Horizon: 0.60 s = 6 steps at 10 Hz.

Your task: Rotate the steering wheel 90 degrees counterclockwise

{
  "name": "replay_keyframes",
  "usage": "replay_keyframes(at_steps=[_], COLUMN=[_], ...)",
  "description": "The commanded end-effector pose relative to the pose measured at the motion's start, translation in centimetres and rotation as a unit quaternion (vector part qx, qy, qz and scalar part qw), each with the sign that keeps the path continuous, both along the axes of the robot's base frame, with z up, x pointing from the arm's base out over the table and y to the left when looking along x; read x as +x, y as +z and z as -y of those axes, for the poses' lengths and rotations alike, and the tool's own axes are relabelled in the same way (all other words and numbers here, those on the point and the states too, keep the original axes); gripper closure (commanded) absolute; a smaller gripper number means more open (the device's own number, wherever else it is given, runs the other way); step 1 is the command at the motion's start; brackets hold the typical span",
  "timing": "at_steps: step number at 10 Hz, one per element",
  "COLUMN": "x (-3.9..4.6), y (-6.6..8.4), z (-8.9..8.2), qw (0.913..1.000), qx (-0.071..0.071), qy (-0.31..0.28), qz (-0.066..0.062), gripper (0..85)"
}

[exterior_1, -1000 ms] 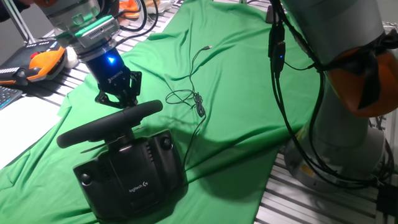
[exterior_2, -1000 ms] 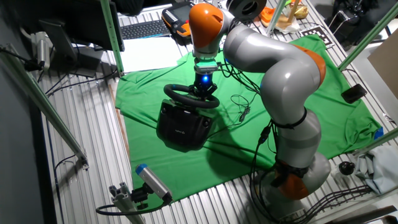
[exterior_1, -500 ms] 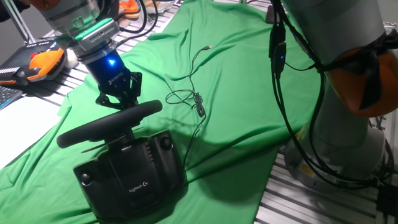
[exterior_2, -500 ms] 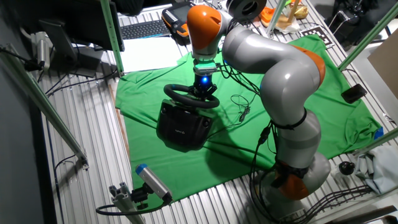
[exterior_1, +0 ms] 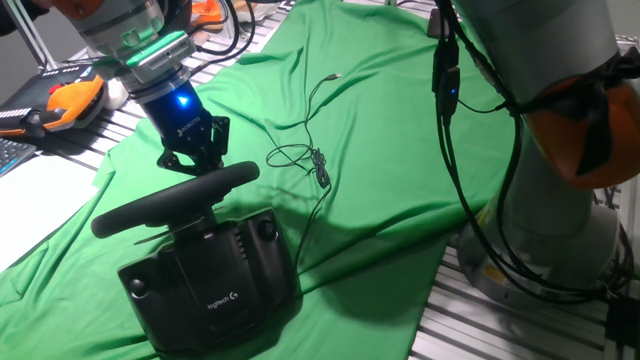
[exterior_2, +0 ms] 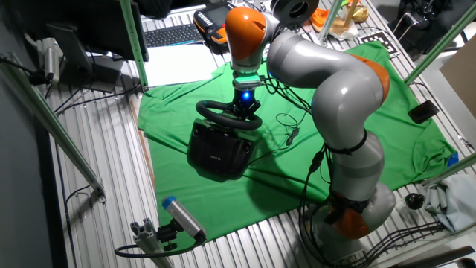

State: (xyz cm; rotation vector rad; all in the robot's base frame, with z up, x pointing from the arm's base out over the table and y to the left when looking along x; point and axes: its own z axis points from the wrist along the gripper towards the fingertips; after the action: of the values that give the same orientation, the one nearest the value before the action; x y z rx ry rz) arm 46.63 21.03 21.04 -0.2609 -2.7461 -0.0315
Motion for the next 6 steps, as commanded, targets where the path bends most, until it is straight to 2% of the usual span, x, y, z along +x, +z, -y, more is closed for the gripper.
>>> replay_keyframes(at_steps=[1, 6], x=[0.02, 0.32], y=[-0.1, -0.3], z=[0.1, 1.4], qw=[1.0000, 0.9999], qx=[0.000, 0.004], qy=[0.001, 0.013], qz=[0.001, 0.000], gripper=[85.0, 85.0])
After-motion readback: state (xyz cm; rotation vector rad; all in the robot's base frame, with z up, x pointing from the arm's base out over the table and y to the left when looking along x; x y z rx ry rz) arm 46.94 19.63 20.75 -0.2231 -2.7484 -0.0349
